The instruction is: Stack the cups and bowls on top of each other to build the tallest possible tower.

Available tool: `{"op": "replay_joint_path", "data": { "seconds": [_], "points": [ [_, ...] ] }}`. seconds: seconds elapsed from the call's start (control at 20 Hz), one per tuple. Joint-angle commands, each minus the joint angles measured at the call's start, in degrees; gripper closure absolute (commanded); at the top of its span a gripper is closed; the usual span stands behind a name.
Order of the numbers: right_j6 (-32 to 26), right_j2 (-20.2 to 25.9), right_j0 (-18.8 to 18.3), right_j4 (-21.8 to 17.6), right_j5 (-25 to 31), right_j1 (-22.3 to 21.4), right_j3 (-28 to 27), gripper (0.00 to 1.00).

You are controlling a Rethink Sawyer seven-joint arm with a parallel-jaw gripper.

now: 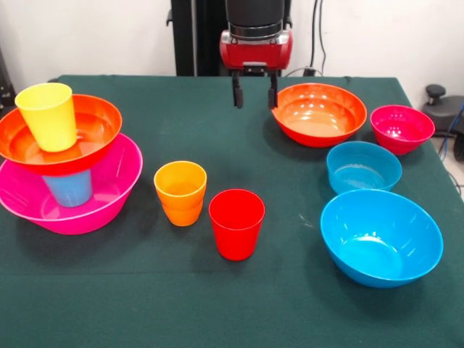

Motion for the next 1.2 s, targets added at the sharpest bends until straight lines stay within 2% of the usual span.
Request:
{"op": "replay_joint_path", "data": {
  "seconds": [0.05, 0.3, 0.55, 1.2],
  "points": [
    [4.27, 3.95, -0.57, 2.56, 0.59, -1.9, 4.75, 0.0],
    [4.37, 4.39, -0.73, 2.99, -0.04, -2.29, 5.48, 0.0],
    [4.79, 3.1, 0.2, 1.99, -2.21, -0.36, 4.83, 0.0],
    [6.66, 2.67, 1.69, 2.52, -5.92, 4.33, 4.0, 0.0]
  ]
}}
